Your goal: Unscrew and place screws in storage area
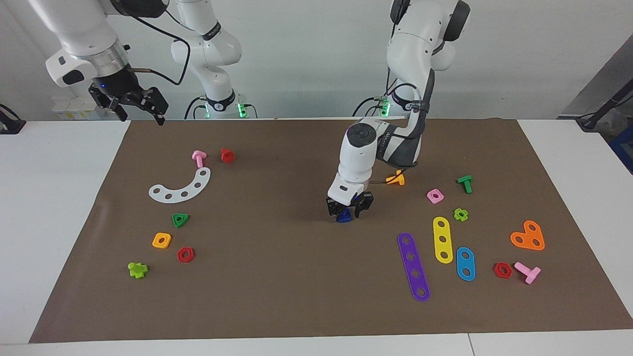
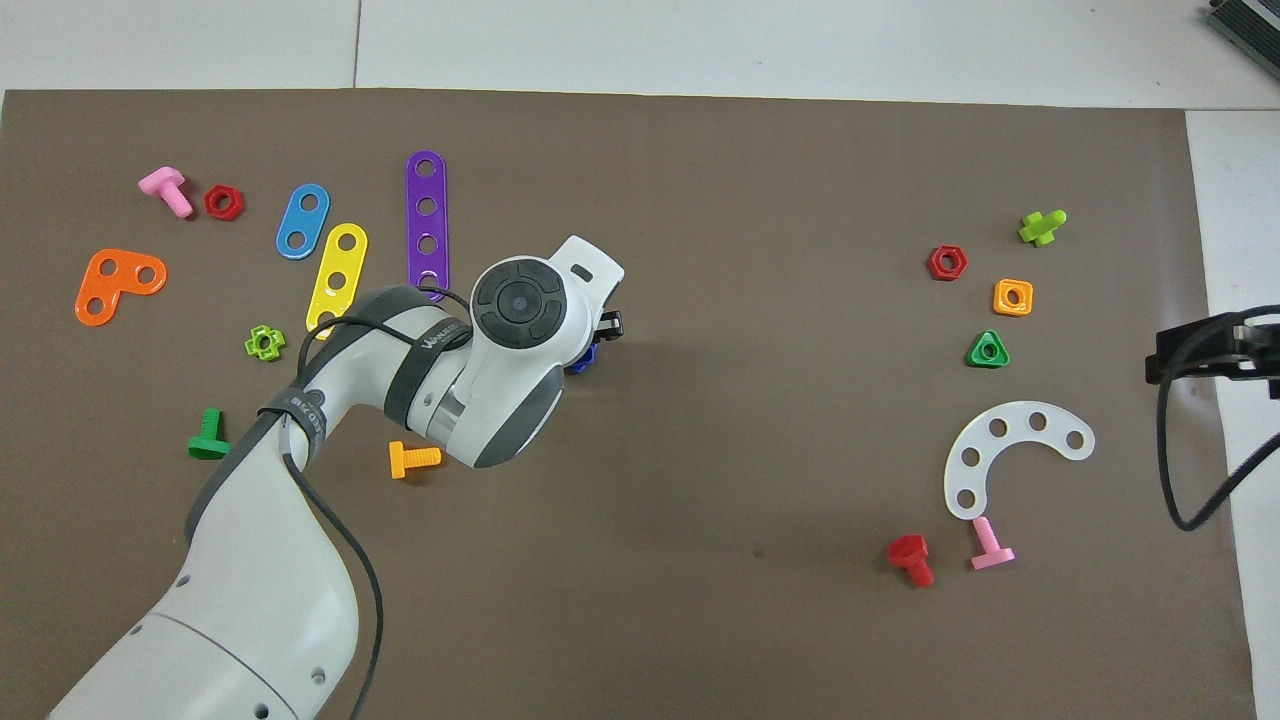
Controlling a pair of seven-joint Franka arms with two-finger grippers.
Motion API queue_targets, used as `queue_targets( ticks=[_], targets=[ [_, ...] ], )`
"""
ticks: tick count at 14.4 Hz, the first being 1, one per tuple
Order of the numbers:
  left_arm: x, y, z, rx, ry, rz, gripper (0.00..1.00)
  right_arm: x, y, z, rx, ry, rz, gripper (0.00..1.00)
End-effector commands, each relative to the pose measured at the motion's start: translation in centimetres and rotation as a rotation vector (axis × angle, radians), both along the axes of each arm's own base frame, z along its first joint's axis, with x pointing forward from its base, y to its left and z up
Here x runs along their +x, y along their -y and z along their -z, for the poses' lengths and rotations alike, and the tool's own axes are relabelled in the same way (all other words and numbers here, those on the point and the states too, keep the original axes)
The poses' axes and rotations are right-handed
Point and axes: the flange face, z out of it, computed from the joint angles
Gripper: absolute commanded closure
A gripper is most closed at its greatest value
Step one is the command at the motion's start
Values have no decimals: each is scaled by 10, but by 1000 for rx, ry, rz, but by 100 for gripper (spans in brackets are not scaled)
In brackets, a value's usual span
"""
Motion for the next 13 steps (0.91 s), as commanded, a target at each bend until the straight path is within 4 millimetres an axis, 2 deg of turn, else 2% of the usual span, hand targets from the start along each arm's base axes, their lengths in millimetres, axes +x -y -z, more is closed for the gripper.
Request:
queue_targets(
  ticks=[1, 6, 9, 13],
  targets=[
    [-7, 0, 9, 13, 23, 34, 42, -3, 3, 1, 20, -15, 14, 0],
    [-4, 0, 5, 11, 20, 28, 57, -3, 3, 1, 20, -15, 14, 0],
    [-1, 1, 0, 18, 8, 22, 59, -3, 3, 1, 20, -15, 14, 0],
    [9, 3, -26, 28, -41, -9, 60, -3, 7, 1, 21, -13, 8, 0]
  ],
)
